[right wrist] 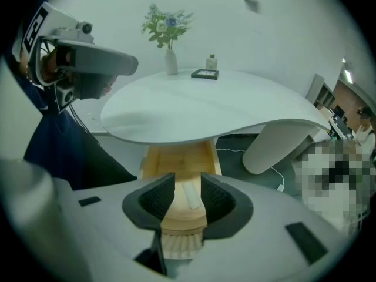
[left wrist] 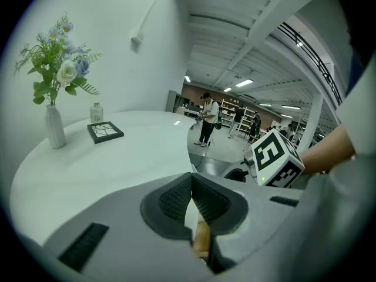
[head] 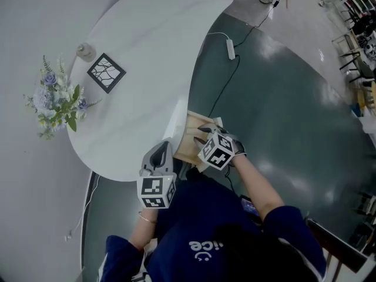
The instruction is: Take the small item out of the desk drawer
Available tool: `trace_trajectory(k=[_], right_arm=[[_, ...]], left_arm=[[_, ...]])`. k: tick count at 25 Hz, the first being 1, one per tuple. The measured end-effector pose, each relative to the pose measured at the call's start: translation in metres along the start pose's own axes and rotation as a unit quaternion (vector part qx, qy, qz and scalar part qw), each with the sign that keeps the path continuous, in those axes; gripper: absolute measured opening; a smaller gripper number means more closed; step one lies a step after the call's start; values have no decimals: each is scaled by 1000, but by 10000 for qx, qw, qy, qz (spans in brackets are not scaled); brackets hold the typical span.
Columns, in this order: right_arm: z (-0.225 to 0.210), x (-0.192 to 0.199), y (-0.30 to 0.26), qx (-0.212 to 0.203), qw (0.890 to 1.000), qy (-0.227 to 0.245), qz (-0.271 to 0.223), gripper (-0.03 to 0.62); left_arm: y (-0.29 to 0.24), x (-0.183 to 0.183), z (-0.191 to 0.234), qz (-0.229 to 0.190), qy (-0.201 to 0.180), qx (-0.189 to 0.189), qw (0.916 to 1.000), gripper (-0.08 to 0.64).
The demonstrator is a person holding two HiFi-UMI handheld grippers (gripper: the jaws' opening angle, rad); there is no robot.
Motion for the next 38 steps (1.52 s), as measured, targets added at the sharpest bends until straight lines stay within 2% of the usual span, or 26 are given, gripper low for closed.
trace_trajectory(k=[7,14,19,26,38], right_arm=[[9,6,-35,-274,9946,880,481,160],[19,18,-68,-411,9881,1180,893,186],[26,23,-87,-519,9796,1581,1129,192],[21,36,-107,-363,9771,1674,1260,232],[24,46,-137,-421,9689,1952,1463,238]], left_arm=[[11,2,20,17,93,-176,9998,3],[25,6,42,34,201,-422,9989,3],[27,13,47,153,239,-361,9989,3],[27,20,52,251,336,-389,9984,3],[19,18,56,364,295,-355,9983,3]])
Point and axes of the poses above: the fingertips, and each gripper's own axes: y backward along the fingers, z to its left, x out of its underside, the point moved 3 cm from there along y, backward along the fingers, and after that the axes turned 7 degrees about x, right-handed, at the moved point
